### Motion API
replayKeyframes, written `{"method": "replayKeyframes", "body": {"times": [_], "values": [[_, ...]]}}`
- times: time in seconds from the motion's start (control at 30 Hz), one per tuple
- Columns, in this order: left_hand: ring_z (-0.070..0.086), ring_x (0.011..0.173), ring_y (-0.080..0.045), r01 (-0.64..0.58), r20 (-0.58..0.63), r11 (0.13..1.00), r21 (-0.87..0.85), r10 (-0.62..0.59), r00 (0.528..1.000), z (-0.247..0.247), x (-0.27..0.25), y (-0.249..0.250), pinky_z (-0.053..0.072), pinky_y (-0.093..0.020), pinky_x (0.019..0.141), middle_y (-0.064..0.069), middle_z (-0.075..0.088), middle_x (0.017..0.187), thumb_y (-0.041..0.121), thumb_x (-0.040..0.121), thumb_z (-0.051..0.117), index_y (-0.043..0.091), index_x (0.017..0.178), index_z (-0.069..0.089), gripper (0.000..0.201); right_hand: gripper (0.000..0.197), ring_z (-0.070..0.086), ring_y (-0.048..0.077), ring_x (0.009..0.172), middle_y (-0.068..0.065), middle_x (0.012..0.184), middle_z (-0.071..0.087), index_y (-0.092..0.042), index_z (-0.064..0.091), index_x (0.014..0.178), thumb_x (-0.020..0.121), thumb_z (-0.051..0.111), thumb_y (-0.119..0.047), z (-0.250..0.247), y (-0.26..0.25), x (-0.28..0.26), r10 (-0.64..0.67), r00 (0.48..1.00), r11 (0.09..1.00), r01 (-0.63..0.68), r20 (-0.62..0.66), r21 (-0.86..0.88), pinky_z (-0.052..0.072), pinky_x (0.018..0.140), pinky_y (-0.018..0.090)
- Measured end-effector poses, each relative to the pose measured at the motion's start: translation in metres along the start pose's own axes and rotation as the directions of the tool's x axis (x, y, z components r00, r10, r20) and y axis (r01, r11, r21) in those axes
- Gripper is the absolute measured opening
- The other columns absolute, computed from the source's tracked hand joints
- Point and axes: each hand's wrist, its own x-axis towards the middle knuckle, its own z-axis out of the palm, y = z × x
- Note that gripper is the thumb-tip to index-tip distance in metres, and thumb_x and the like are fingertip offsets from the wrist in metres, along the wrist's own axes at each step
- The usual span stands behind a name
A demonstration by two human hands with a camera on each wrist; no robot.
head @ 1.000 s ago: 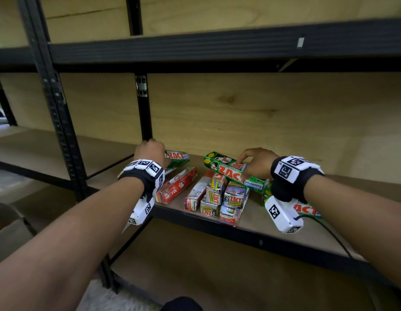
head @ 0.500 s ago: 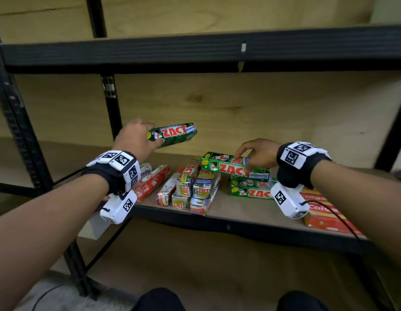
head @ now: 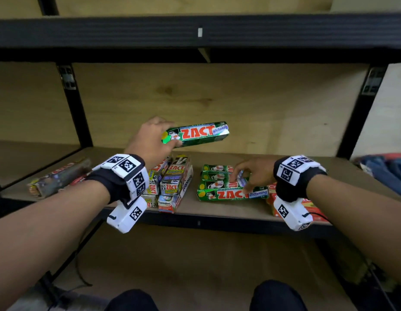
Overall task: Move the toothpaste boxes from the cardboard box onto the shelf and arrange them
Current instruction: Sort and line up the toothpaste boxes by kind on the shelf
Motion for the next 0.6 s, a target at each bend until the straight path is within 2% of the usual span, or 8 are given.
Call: {"method": "replayKeyframes", "body": {"times": [0.1,0.2,0.27,0.33,0.4,0.43,0.5,0.6], "values": [[0.054,0.108,-0.017,-0.026,0.014,0.999,0.018,0.026,1.000,0.006,0.002,0.005,0.052,-0.039,0.084,0.000,0.058,0.122,0.044,0.088,0.066,0.019,0.130,0.060,0.049,0.041,0.058,0.019,0.115,-0.003,0.129,0.060,-0.036,0.064,0.116,0.081,0.080,-0.023,0.010,0.008,0.006,-0.015,1.000,0.998,0.015,-0.010,0.062,0.048,0.096,0.033],[0.053,0.105,-0.014,-0.047,0.019,0.999,0.018,0.046,0.999,0.011,0.003,0.009,0.052,-0.035,0.079,0.002,0.056,0.120,0.044,0.088,0.065,0.020,0.130,0.059,0.049,0.042,0.057,0.012,0.112,-0.010,0.124,0.060,-0.031,0.066,0.116,0.079,0.082,-0.020,0.018,0.015,0.009,-0.038,0.999,0.996,0.039,-0.016,0.085,0.044,0.084,0.023],[0.052,0.105,-0.014,-0.053,0.012,0.999,0.005,0.053,0.999,0.014,0.004,0.011,0.052,-0.035,0.079,0.002,0.055,0.120,0.044,0.088,0.065,0.020,0.130,0.059,0.049,0.039,0.060,0.013,0.111,-0.007,0.123,0.062,-0.029,0.067,0.114,0.078,0.083,-0.023,0.019,0.019,0.010,-0.053,0.998,0.996,0.055,-0.027,0.066,0.048,0.083,0.024],[0.052,0.104,-0.014,-0.062,-0.002,0.998,-0.002,0.062,0.998,0.017,0.005,0.013,0.053,-0.036,0.080,0.002,0.055,0.119,0.043,0.088,0.065,0.019,0.130,0.059,0.048,0.036,0.062,0.013,0.106,-0.007,0.122,0.063,-0.032,0.063,0.118,0.085,0.074,-0.041,0.015,0.023,0.009,-0.049,0.997,0.997,0.053,-0.066,0.059,0.052,0.092,0.031],[0.051,0.103,-0.013,-0.078,-0.017,0.997,-0.013,0.077,0.997,0.019,0.005,0.015,0.053,-0.036,0.080,0.001,0.055,0.118,0.042,0.089,0.065,0.019,0.130,0.058,0.048,0.049,0.066,0.013,0.098,-0.007,0.115,0.065,-0.035,0.050,0.127,0.088,0.055,-0.064,0.005,0.023,0.004,-0.022,0.988,0.967,0.059,-0.150,0.246,0.057,0.089,0.036],[0.051,0.103,-0.011,-0.088,-0.024,0.996,-0.023,0.087,0.996,0.020,0.006,0.017,0.053,-0.034,0.079,0.001,0.054,0.118,0.041,0.089,0.065,0.019,0.131,0.058,0.048,0.057,0.069,0.016,0.096,-0.004,0.113,0.066,-0.035,0.043,0.131,0.086,0.051,-0.070,-0.001,0.023,0.001,0.003,0.980,0.902,0.083,-0.200,0.423,0.059,0.084,0.039],[0.050,0.103,-0.010,-0.118,-0.039,0.992,-0.045,0.117,0.992,0.021,0.005,0.021,0.053,-0.031,0.078,0.001,0.054,0.119,0.039,0.090,0.065,0.018,0.132,0.057,0.047,0.070,0.071,0.026,0.095,0.004,0.114,0.068,-0.034,0.041,0.135,0.080,0.052,-0.075,-0.013,0.021,-0.005,0.044,0.960,0.677,0.174,-0.275,0.715,0.061,0.081,0.046],[0.053,0.105,-0.012,-0.181,-0.068,0.981,-0.068,0.176,0.982,0.024,0.003,0.026,0.055,-0.034,0.080,0.001,0.053,0.119,0.038,0.090,0.065,0.017,0.131,0.057,0.047,0.069,0.071,0.032,0.089,0.010,0.113,0.072,-0.028,0.050,0.132,0.079,0.059,-0.072,-0.027,0.016,-0.014,0.024,0.959,0.430,0.246,-0.283,0.869,0.058,0.082,0.049]]}}
